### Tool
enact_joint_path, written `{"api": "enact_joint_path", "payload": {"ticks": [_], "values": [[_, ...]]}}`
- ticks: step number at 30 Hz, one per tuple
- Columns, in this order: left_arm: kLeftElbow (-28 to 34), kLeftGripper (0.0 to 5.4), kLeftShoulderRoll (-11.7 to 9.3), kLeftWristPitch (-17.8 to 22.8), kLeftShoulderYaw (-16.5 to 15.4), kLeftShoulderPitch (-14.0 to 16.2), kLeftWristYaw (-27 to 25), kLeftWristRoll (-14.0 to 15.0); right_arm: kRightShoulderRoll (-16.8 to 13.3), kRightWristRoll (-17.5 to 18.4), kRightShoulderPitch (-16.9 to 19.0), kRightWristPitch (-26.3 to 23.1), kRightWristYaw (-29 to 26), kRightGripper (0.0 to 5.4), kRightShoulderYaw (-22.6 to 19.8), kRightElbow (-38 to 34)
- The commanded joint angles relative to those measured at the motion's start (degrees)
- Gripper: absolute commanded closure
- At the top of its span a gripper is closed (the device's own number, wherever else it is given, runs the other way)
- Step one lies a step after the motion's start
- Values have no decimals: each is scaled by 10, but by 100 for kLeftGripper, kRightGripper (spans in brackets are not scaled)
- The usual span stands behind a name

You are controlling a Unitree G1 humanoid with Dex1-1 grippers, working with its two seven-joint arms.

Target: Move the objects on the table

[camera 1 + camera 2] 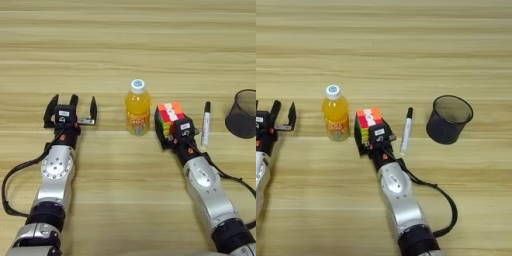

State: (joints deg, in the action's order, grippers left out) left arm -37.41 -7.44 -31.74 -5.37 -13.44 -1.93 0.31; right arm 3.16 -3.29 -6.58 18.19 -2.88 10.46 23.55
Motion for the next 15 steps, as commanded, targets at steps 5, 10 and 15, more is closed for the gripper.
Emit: {"api": "enact_joint_path", "payload": {"ticks": [5,10,15], "values": [[11,0,1,4,4,3,1,-6,1,-6,3,19,-5,96,1,-33],[12,0,1,5,4,4,1,-6,-2,-4,18,12,-11,44,4,-83],[12,0,1,5,4,4,2,-7,-4,-3,29,4,-14,3,1,-114]]}}
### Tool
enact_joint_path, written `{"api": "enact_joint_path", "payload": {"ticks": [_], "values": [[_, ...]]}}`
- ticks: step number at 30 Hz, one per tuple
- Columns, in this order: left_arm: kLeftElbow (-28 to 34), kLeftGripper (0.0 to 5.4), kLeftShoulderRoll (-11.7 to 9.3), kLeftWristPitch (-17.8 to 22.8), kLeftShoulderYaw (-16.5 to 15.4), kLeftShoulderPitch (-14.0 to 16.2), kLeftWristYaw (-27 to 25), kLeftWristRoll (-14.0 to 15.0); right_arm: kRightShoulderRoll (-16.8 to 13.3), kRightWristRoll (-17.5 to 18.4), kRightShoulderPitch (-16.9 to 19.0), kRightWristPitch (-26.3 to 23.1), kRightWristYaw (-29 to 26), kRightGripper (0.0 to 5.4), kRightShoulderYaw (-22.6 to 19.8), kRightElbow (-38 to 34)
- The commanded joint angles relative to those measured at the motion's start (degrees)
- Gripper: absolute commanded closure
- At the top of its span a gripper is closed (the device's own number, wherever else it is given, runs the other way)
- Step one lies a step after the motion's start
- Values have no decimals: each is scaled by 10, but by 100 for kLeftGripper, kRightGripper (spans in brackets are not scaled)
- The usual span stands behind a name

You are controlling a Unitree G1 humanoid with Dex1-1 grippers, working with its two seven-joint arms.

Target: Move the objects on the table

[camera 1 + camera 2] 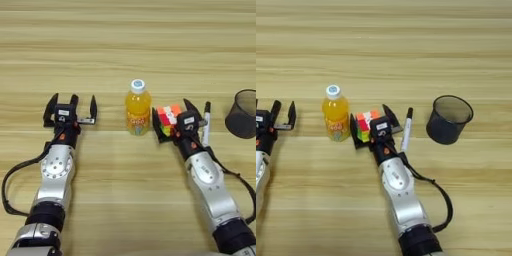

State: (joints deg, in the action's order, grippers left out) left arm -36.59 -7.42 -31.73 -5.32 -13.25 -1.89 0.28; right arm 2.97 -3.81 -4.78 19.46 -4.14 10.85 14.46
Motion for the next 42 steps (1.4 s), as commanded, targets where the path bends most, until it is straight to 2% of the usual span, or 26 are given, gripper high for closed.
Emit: {"api": "enact_joint_path", "payload": {"ticks": [1,5,14,21,28,33,40,42], "values": [[4,0,1,5,3,2,2,-6,-3,3,13,-10,-1,3,-5,-30],[4,0,1,6,4,3,2,-6,-8,5,24,-14,2,3,-13,-79],[3,0,-7,36,-1,9,12,-10,-32,12,61,-81,-1,3,-37,-285],[60,0,-3,88,4,27,7,-6,-41,18,67,-113,2,3,-57,-326],[156,0,-3,147,2,69,4,-1,-55,26,79,-130,0,3,-80,-366],[189,0,-2,166,4,93,0,-1,-75,50,77,-145,8,3,-142,-372],[191,0,-2,173,3,103,-3,-2,-126,85,74,-154,26,3,-273,-349],[187,0,-2,173,3,102,-2,-2,-147,75,74,-151,44,3,-317,-313]]}}
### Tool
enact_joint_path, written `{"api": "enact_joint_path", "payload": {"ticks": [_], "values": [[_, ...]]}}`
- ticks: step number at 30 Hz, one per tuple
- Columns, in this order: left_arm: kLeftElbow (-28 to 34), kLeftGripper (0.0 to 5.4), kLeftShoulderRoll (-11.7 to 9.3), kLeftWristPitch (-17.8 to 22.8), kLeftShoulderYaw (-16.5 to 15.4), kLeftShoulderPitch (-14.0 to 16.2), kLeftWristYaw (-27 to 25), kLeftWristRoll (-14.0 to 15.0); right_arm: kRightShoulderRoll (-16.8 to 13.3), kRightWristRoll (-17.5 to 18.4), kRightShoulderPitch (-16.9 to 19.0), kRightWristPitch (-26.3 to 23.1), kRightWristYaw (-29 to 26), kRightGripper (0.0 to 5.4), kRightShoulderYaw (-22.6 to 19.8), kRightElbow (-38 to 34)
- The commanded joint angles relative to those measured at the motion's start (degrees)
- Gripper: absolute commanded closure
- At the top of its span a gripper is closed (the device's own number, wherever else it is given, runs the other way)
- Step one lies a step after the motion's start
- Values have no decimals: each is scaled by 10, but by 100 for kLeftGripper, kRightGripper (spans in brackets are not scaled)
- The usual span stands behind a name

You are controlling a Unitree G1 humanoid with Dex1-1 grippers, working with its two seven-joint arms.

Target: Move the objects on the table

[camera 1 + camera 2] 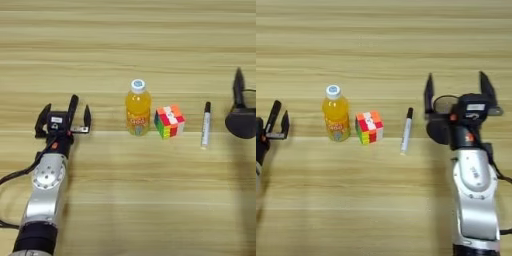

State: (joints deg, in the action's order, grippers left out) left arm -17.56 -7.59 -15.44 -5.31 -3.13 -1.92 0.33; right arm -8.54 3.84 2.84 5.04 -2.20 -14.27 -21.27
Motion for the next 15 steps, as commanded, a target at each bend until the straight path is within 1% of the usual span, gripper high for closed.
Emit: {"api": "enact_joint_path", "payload": {"ticks": [1,3,6,9,11,13,15], "values": [[-5,0,0,10,3,1,-1,-3,-45,4,-3,-8,32,3,-94,76],[-7,0,1,10,3,0,0,-4,-65,10,-6,2,49,3,-140,133],[-12,0,0,8,2,-1,-1,-4,-91,14,-14,16,59,3,-177,226],[-17,0,-1,7,1,-1,-1,-3,-115,9,-25,42,63,3,-190,324],[-20,0,-2,8,-1,-1,2,-6,-122,19,-34,56,61,3,-196,371],[-22,0,-4,11,-2,1,5,-7,-123,31,-40,67,56,3,-199,396],[-20,0,-5,17,-5,5,5,-5,-123,37,-42,77,51,3,-195,401]]}}
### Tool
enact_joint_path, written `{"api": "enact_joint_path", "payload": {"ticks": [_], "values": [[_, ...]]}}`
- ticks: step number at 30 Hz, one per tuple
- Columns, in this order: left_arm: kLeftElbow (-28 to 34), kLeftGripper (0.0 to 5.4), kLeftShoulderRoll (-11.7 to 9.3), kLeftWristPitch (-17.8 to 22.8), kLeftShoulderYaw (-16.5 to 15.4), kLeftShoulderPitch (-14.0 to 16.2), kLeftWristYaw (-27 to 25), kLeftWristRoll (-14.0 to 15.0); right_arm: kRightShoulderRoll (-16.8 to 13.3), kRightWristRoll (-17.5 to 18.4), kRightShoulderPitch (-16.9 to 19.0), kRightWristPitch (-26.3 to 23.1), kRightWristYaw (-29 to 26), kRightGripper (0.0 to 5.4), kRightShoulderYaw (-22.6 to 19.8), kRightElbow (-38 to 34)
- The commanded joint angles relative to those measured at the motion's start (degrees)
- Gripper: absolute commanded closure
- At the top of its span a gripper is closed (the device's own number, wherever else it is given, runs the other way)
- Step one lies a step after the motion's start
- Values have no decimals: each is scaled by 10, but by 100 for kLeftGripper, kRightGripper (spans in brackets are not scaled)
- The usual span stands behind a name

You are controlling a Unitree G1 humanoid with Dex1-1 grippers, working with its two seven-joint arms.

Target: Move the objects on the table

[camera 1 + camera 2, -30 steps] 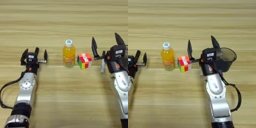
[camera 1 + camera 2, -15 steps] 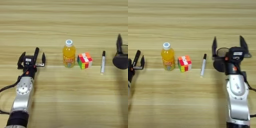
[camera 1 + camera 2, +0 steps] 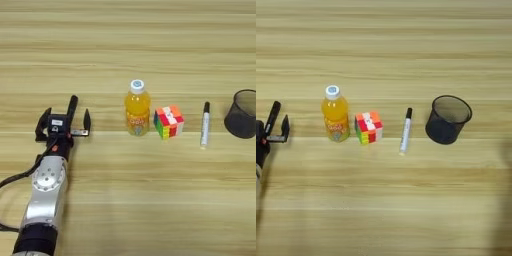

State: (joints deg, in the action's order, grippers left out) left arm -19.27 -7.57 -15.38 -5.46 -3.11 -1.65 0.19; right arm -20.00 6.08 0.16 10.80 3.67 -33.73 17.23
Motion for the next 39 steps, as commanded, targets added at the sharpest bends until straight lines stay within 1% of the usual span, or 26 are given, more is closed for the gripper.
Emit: {"api": "enact_joint_path", "payload": {"ticks": [1,3,8,15,24,25,28,29,32,33,39], "values": [[-2,0,-5,20,-4,8,2,-2,-8,15,-16,23,-10,3,3,15],[0,0,-3,26,-6,13,1,2,-8,17,-16,28,-11,3,7,16],[-4,0,-5,37,-11,22,7,0,-8,23,-17,33,-15,3,10,20],[-35,0,-7,45,-22,18,2,7,-5,25,-17,35,-18,3,18,20],[-50,0,-7,36,-25,14,-5,6,-5,26,-16,36,-16,3,25,19],[-52,19,-7,35,-26,14,-6,5,-5,26,-16,37,-16,0,26,20],[-55,32,-8,32,-26,12,-7,5,-4,27,-17,37,-16,0,27,21],[-57,47,-8,29,-26,12,-9,6,-4,27,-17,35,-18,0,29,22],[-62,72,-8,24,-26,11,-14,8,-8,20,-15,34,-36,0,46,25],[-63,88,-8,23,-26,11,-15,9,-8,18,-14,34,-40,0,52,24],[-67,144,-6,7,-26,10,-29,13,-6,16,-14,35,-43,0,64,22]]}}
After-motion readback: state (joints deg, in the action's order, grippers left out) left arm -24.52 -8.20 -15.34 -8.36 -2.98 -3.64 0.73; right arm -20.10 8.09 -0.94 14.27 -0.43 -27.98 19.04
